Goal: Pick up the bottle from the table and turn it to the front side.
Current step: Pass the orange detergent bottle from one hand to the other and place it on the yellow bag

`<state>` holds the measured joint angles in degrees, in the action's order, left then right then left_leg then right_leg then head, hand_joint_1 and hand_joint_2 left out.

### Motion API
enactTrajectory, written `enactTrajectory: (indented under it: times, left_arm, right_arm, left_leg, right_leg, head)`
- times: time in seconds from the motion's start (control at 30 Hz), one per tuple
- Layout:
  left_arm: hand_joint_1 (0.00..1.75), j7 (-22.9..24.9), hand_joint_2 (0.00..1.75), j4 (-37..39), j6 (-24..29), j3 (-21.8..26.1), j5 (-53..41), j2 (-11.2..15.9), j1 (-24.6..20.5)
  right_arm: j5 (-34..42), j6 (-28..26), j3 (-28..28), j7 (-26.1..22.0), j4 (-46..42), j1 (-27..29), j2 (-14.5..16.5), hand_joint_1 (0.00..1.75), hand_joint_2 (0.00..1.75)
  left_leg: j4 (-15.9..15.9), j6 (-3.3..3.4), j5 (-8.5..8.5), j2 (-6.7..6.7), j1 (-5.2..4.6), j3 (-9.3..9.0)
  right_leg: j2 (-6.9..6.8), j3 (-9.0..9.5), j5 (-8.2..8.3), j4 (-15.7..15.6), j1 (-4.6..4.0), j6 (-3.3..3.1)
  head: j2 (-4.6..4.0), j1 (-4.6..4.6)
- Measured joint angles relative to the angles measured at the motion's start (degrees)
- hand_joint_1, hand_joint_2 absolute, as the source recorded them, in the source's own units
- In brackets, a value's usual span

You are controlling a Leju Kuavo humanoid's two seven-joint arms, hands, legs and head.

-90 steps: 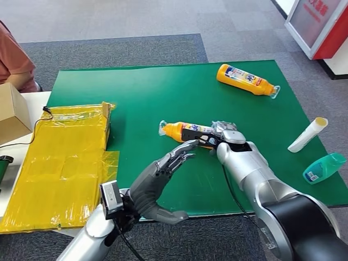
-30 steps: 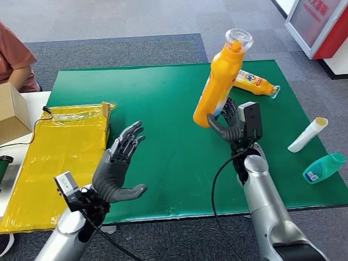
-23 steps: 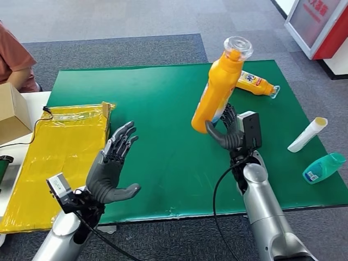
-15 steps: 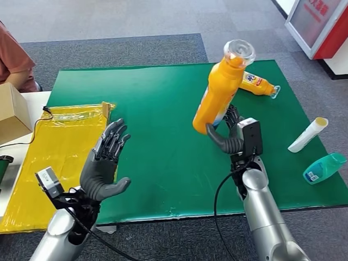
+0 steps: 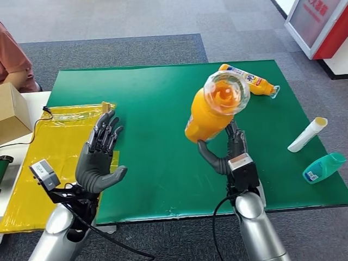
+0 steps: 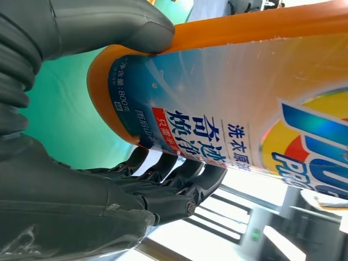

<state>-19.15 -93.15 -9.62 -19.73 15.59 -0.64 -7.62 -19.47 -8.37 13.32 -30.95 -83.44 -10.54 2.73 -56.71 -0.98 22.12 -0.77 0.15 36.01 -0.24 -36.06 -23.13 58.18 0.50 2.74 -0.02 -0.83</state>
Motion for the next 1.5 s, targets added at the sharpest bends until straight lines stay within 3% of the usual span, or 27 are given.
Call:
enactTrajectory:
  times: [0.27, 0.67, 0.97, 1.5]
  left_arm:
    - [0.00, 2.23, 1.75, 0.26, -3.08, -1.14, 1.41, 0.00, -1.91]
    - [0.00, 5.97, 1.75, 4.06, -9.34, -6.83, 5.95, 0.34, -7.47]
    - [0.00, 6.89, 1.75, 6.59, -9.60, -9.19, 6.02, 1.99, -11.39]
    - [0.00, 11.95, 1.75, 8.28, -7.95, -14.69, -3.25, 5.08, -20.17]
  right_arm:
    - [-8.32, -2.15, 6.11, 0.04, -2.39, 0.56, 0.00, 1.75, 1.75]
    - [-12.19, -4.68, 13.43, 0.57, 0.48, -1.61, 0.02, 1.75, 1.75]
    - [-12.47, -6.22, 14.75, 0.97, 3.43, -3.42, 0.02, 1.75, 1.75]
    - [-15.38, -8.32, 17.61, 2.46, 15.52, -6.56, 1.01, 1.75, 1.75]
  left_leg:
    - [0.00, 0.00, -0.01, 0.00, 0.01, 0.00]
    - [0.00, 0.00, -0.01, 0.00, 0.01, 0.00]
    - [0.00, -0.02, -0.04, 0.00, 0.01, -0.01]
    - [0.00, -0.03, -0.07, -0.03, 0.01, -0.02]
  right_leg:
    - [0.00, 0.00, 0.00, 0.00, -0.01, 0.00]
    - [0.00, 0.00, 0.01, 0.00, 0.00, 0.00]
    - [0.00, -0.02, 0.03, 0.00, -0.01, -0.01]
    - [0.02, -0.05, 0.06, 0.00, -0.01, -0.02]
  head:
    - [0.00, 0.00]
    - [0.00, -0.01]
    - [0.00, -0.01]
    - [0.00, 0.00]
